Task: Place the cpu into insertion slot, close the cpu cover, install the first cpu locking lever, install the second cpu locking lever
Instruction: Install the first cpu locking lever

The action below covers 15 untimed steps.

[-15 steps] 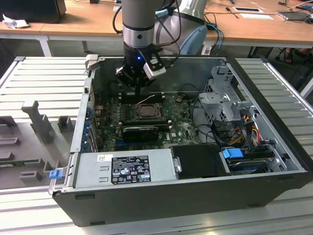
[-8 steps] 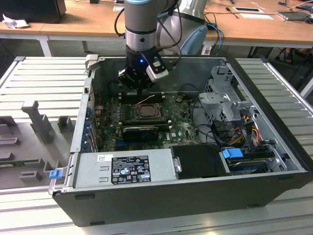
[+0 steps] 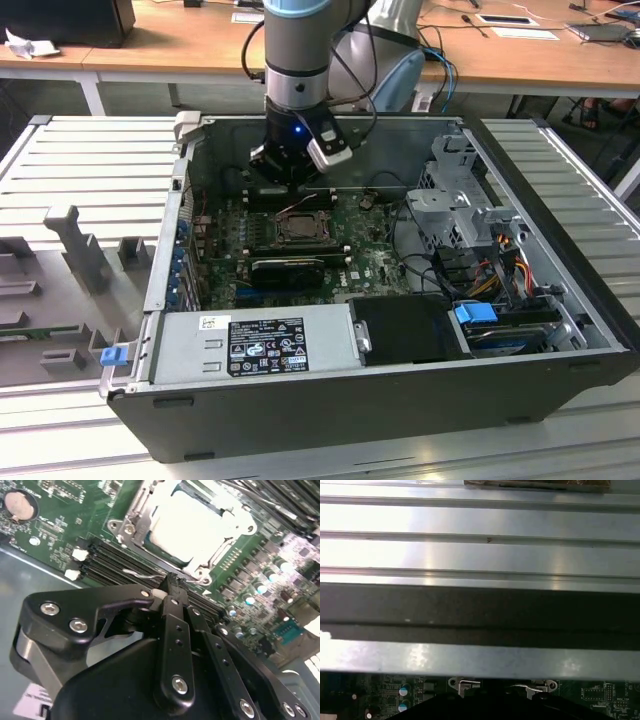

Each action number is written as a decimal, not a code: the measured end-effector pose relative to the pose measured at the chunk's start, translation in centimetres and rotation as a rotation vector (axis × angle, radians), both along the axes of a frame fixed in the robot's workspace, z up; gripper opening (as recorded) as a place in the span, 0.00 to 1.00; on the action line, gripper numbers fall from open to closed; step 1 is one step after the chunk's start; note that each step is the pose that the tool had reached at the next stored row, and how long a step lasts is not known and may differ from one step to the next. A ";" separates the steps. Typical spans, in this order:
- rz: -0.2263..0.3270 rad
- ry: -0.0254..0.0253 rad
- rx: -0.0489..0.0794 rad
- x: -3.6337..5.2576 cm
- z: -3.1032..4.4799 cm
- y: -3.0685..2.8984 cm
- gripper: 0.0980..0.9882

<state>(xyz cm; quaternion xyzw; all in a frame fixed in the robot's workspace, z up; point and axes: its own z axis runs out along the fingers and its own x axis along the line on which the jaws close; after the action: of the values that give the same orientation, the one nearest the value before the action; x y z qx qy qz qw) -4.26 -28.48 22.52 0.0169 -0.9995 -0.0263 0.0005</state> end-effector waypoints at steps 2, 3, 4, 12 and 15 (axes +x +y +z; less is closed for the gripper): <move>0.007 0.0001 0.000 0.34 -0.06 0.22 0.01; 0.012 0.0000 0.000 0.49 -0.11 0.42 0.01; 0.019 0.0001 0.000 0.76 -0.16 0.61 0.01; 0.054 0.0001 0.000 2.00 -0.69 0.83 0.01; 0.054 0.0001 0.000 2.13 -0.89 0.83 0.01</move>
<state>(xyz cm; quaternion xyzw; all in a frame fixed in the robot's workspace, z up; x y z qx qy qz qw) -2.13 -27.65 21.64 0.0437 -0.9987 -0.0263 0.0013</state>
